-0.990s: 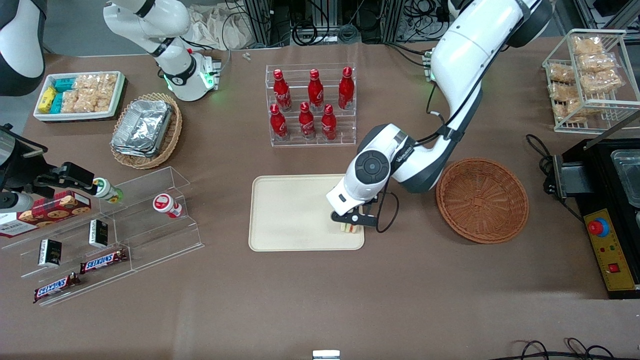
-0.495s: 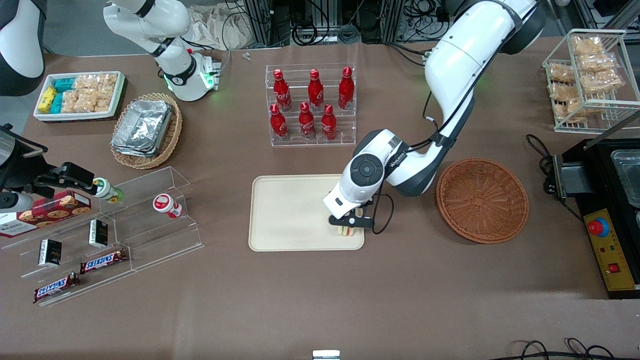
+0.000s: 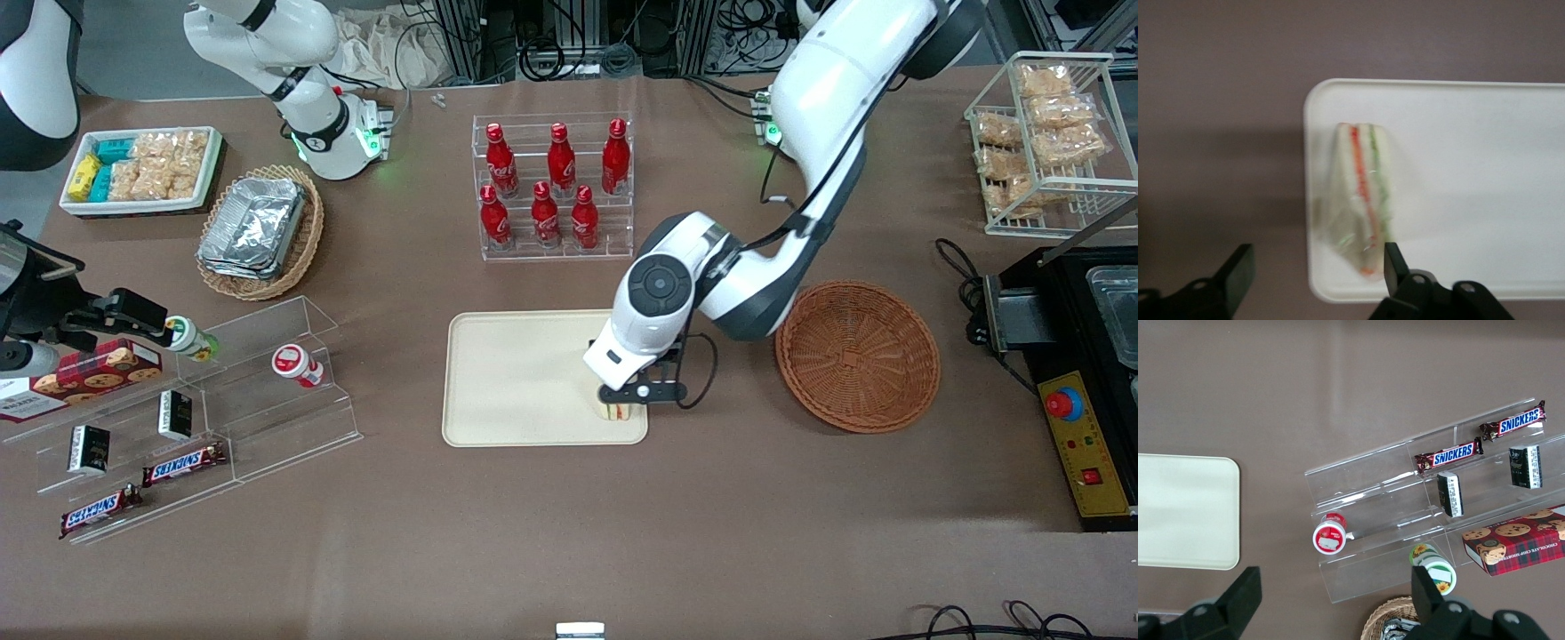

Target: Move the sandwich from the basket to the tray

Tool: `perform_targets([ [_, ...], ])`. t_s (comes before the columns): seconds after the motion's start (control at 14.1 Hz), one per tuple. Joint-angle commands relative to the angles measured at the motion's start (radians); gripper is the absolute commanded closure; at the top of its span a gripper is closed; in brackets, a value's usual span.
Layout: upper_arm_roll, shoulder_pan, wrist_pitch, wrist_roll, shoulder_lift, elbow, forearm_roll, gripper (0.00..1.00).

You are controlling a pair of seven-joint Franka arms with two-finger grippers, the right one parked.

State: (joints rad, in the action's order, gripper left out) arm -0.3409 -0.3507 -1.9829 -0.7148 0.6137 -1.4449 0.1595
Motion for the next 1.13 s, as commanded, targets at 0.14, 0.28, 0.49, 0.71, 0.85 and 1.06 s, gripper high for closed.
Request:
perform_targets([
  [0.14, -0.003, 0.165, 0.247, 0.251, -0.193, -0.031, -0.012, 0.0],
  [0.28, -0.003, 0.251, 0.318, 0.342, -0.253, -0.035, -0.023, 0.0],
  [0.49, -0.003, 0.387, 0.338, 0.521, -0.343, -0.077, -0.037, 0.0],
  [0.71, 0.0, 0.493, 0.352, 0.643, -0.388, -0.08, -0.035, 0.0],
  [0.85, 0.002, 0.542, 0.354, 0.647, -0.393, -0.071, -0.023, 0.0],
  [1.06, 0.002, 0.595, 0.361, 0.661, -0.4, -0.065, -0.023, 0.0],
])
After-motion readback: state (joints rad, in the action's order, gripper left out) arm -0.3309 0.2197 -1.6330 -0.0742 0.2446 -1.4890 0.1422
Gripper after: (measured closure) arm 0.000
